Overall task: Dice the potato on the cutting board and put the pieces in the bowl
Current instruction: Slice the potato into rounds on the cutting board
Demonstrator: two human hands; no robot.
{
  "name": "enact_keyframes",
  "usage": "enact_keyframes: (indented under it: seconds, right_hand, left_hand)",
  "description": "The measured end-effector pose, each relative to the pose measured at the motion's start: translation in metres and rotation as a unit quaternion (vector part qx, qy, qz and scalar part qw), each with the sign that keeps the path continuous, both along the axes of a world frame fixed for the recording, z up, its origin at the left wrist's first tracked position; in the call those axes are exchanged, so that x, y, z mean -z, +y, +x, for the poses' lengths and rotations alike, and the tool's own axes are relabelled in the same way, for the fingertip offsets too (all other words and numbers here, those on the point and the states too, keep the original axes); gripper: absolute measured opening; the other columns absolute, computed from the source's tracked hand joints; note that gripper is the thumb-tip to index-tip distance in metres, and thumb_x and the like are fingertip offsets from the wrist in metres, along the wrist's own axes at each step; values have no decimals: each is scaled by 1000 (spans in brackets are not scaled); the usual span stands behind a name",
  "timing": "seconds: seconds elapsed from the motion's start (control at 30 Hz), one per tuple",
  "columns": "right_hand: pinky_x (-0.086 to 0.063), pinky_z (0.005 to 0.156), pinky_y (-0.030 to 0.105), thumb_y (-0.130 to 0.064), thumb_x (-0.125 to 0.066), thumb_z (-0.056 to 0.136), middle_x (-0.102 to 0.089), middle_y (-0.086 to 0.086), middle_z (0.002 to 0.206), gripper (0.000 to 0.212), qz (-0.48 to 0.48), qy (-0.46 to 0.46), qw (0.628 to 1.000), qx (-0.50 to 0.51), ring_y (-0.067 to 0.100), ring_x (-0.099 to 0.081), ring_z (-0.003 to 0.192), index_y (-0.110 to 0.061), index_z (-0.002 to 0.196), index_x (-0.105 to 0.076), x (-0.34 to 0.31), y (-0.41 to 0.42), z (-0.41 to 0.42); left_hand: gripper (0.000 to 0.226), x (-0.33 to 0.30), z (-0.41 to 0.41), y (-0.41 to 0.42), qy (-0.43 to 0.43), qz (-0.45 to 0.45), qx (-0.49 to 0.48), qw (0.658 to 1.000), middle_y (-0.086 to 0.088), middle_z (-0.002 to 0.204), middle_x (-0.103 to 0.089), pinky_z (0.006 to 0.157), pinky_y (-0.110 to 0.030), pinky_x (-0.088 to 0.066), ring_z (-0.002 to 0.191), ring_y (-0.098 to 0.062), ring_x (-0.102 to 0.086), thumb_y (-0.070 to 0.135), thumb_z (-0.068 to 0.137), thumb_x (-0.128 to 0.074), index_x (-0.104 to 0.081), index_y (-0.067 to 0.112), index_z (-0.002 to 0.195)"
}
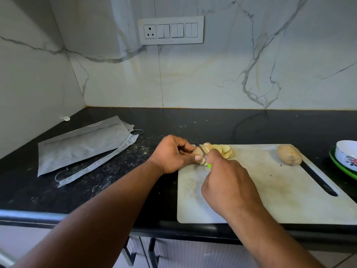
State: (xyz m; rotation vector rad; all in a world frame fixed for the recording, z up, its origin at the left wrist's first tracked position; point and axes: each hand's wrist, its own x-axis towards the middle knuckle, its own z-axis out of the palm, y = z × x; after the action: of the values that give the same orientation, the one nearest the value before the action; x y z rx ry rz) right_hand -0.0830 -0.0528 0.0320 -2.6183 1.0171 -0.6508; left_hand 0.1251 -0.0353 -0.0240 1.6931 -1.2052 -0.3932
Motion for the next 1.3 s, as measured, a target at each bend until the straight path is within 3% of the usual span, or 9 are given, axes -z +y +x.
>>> enact_keyframes:
  seconds: [0.1,0.23,0.43,0.63,0.77,0.87,0.97,1.17,1.3]
  right_hand:
    - [-22,44,18,-18,-57,91,-40,-12,69,34,22,1,1000,-13,2,-40,56,-28,121,-45,1,-2,9]
    - [-21,44,19,-16,-57,90,-39,-12,69,35,27,-2,1000,-14,2,-38,56,-27,122,-45,3,-1,9]
    - [-23,46,20,-16,-54,89,-41,-10,71,47,49,18,998,-23,4,-38,58,-29,132,-40,5,11,-3]
    - [-23,46,19,-20,-54,90,-47,-10,73,21,62,37,997,-28,7,-45,61,-30,103,-41,-4,20,-37]
    - [-31,47,20,-21,-51,92,-53,-8,73,20,72,54,996,-28,9,-53,65,-35,96,-37,-8,21,-58]
    - [-33,48,18,-25,-52,94,-55,-9,73,18,75,44,996,-17,7,-54,65,-37,97,-38,-11,13,-69]
    - [-29,44,17,-26,-53,94,-52,-11,70,19,72,32,997,-13,4,-50,61,-38,97,-38,-13,4,-77]
    - [-33,44,17,-24,-54,93,-56,-7,68,16,124,14,992,-37,6,-50,56,-37,93,-46,-7,-22,-83]
    - [-42,49,32,-22,-56,92,-62,0,62,17,187,-28,980,-68,8,-49,46,-38,92,-51,-2,-47,-91]
  left_hand:
    - [14,-1,-2,0,-6,-9,9,1000,2,89,-81,83,-31,-62,90,-18,-78,15,80,-91,-80,23,81]
    - [10,-2,0,-1,-2,-9,6,1000,-1,91,-81,87,-39,-63,93,-25,-78,16,80,-90,-82,14,85]
    - [9,0,0,-2,-41,2,-13,999,5,85,-80,76,-26,-60,78,-11,-75,19,82,-89,-83,14,87]
    - [17,1,0,-2,-64,8,-25,998,2,83,-79,73,-26,-59,73,-12,-73,24,81,-90,-79,13,87]
    - [28,2,1,0,-66,-17,25,997,-9,83,-74,70,-24,-58,69,-10,-69,15,85,-86,-69,22,106]
    - [34,0,0,2,-97,-7,42,994,-4,86,-73,75,-20,-56,72,-7,-66,17,91,-80,-72,29,121]
    - [22,-1,-1,3,-98,-4,21,995,2,82,-72,73,-21,-55,68,-5,-64,20,90,-80,-77,27,111]
    - [22,-2,-5,9,-102,-30,-7,994,-10,74,-68,60,-24,-52,60,-8,-57,28,76,-92,-75,21,89]
    - [41,-11,-8,14,-24,-19,1,1000,-17,69,-69,58,-30,-45,58,-17,-53,54,67,-87,-74,16,73]
